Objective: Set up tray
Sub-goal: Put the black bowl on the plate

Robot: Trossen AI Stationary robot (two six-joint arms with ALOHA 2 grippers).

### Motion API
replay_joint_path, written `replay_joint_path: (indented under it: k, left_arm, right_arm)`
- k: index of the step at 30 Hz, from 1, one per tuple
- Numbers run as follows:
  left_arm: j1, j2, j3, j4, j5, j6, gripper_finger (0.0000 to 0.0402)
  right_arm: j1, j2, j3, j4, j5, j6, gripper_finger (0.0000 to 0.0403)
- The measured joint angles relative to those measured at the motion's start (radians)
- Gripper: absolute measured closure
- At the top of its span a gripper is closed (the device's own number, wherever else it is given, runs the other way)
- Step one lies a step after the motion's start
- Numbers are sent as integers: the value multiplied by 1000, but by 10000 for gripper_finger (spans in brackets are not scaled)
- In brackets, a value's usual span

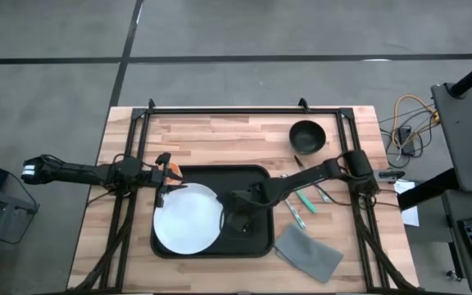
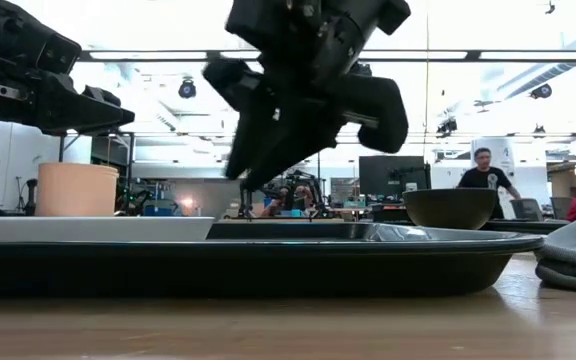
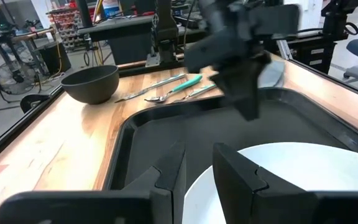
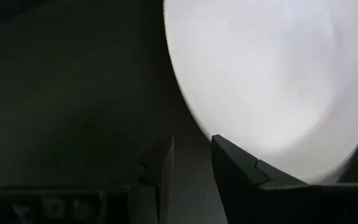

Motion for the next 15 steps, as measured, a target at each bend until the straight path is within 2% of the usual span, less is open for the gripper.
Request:
replay_joint_path:
  k: [10, 15]
  left_arm:
    - [0, 0, 0, 0, 0, 0, 340]
    - [0, 0, 0, 0, 0, 0, 340]
  right_arm:
    - [-130, -51, -4, -253, 0, 154, 307]
    - [-210, -69, -21, -314, -3, 247, 307]
